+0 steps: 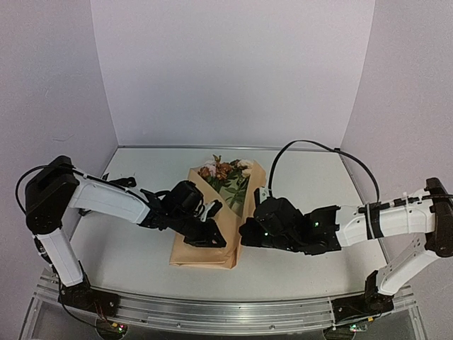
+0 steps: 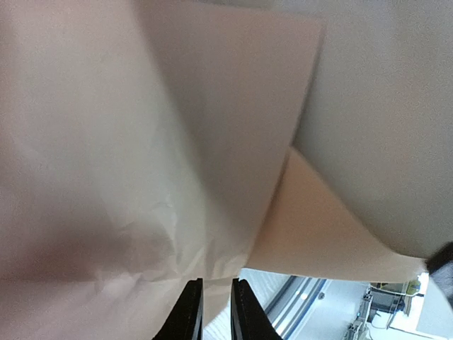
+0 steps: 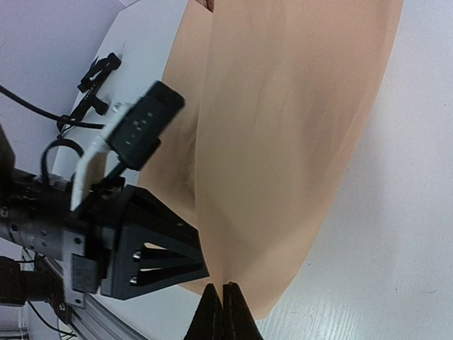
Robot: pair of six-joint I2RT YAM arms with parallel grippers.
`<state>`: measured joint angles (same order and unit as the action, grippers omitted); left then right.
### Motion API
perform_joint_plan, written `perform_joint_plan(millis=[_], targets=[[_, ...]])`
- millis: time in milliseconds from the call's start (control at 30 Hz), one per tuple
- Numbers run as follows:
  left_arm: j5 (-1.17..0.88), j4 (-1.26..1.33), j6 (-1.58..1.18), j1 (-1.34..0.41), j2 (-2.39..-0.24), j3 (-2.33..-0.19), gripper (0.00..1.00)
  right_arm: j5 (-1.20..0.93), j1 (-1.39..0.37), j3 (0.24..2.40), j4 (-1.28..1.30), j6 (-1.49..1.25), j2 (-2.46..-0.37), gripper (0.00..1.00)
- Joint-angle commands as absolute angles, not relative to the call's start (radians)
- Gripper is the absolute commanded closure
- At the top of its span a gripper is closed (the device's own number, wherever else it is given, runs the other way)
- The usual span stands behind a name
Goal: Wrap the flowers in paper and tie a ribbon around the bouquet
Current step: Fold the two-thirds-folded wrapping paper at the center of the board.
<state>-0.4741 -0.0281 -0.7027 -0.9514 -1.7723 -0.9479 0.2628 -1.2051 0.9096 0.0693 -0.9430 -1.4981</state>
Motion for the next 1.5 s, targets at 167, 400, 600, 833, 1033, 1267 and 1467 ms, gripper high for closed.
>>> perform_joint_plan(millis=[167,400,600,833,1033,1267,1467], targets=[[-0.347,-0.136,-0.697,-0.876,-1.54,-0.874,0.78,0.245,-1.194,0.937,0.069,-0.931,-1.524,1.0],[-0.227,-0.276,-0.738,-0.697,-1.346,-0.685,0.83,0.231,-1.192,0.953,0.069,-0.929,-1.539,1.0],[-0.297,-0.207,-0.708,-0.67,-1.336,-0.605,0.82,0.215,-1.193,0.974,0.072,-0.92,-1.557,1.0],[-0.389,-0.077,-0.714,-0.681,-1.421,-0.598,0.82,0.203,-1.192,1.022,0.091,-0.893,-1.578,1.0],[-0.401,-0.005,-0.756,-0.737,-1.499,-0.609,0.83,0.169,-1.187,1.085,0.137,-0.849,-1.607,1.0],[-0.395,0.065,-0.806,-0.785,-1.55,-0.636,0.85,0.09,-1.183,1.147,0.16,-0.833,-1.677,1.0],[-0.386,0.102,-0.852,-0.801,-1.576,-0.643,0.87,0.042,-1.181,1.195,0.168,-0.836,-1.739,1.0]])
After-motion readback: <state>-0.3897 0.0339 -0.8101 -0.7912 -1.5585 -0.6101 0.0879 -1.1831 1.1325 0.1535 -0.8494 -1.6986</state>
